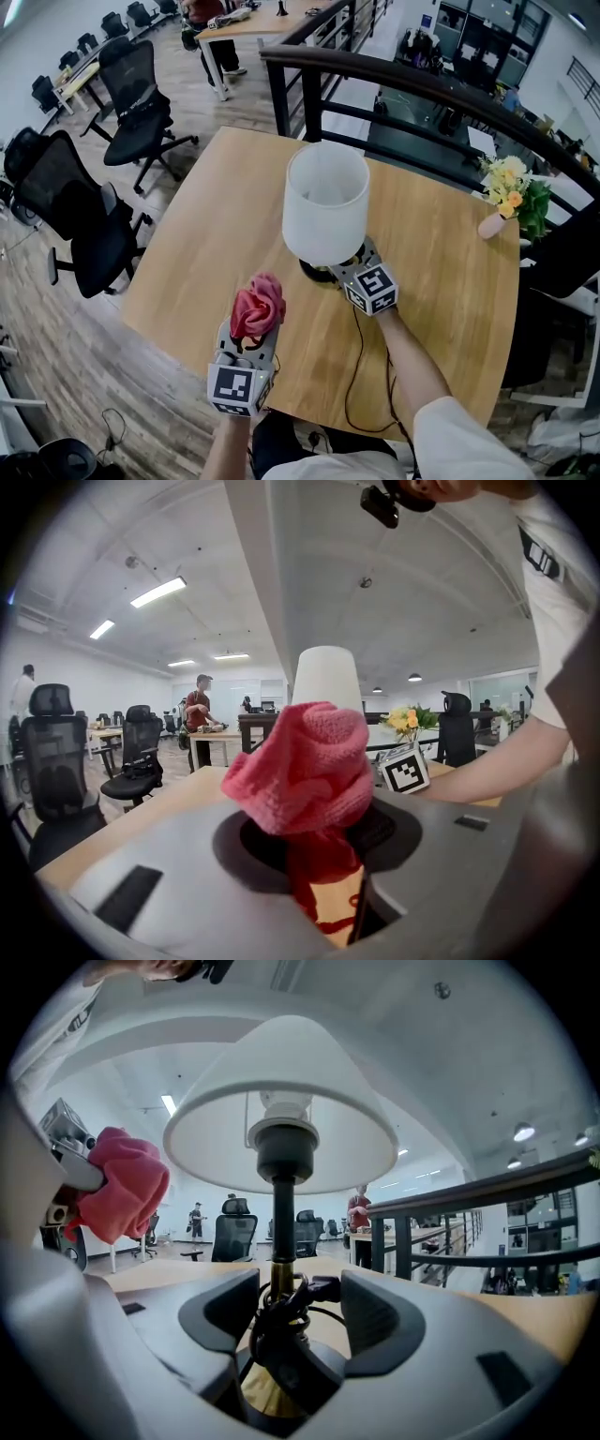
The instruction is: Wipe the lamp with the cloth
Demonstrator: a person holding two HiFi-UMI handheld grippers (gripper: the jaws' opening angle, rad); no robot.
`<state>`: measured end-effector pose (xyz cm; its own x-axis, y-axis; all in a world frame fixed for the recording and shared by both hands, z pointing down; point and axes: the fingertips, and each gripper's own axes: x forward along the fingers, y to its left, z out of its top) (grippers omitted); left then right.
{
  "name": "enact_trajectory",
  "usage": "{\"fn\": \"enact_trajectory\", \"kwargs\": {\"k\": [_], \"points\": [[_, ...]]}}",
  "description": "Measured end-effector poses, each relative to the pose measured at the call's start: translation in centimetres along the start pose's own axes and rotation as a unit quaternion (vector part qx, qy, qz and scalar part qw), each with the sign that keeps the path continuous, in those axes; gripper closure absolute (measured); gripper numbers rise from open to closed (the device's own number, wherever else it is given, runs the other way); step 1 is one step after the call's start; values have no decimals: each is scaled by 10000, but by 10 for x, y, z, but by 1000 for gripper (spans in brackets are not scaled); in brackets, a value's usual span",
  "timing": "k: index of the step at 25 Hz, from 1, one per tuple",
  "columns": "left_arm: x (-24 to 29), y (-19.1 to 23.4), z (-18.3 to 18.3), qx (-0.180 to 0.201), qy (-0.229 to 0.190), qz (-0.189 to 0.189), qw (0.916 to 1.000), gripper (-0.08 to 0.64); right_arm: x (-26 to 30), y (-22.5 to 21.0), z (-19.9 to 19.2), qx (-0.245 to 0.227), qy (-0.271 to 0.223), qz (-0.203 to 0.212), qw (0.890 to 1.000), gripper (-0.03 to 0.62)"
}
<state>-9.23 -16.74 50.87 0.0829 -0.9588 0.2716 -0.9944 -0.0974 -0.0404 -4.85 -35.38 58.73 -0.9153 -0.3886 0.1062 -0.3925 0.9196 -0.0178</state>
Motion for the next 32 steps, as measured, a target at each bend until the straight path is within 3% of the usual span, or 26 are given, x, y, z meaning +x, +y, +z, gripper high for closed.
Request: {"fn": "enact_trajectory", "kwargs": {"k": [5,8,14,21,25,32], "points": [[-4,9,-12,-60,22,25,10000,382,5,3,-5,-28,-67,635,9980,321],[-2,12,-19,-59,54,23,10000,382,6,2,-6,245,-157,642,9975,330],[-2,16,-19,-20,47,15,10000,382,2,-2,-8,387,-155,-125,9991,339],[0,29,-4,8,-66,-46,10000,382,-3,-5,-11,767,-216,-1101,9907,353],[5,43,6,-21,-207,-272,9994,382,-5,-6,-12,906,-228,-1675,9814,354],[8,82,17,104,-291,-779,9965,382,-10,-4,-16,1214,-207,-2731,9541,357]]}}
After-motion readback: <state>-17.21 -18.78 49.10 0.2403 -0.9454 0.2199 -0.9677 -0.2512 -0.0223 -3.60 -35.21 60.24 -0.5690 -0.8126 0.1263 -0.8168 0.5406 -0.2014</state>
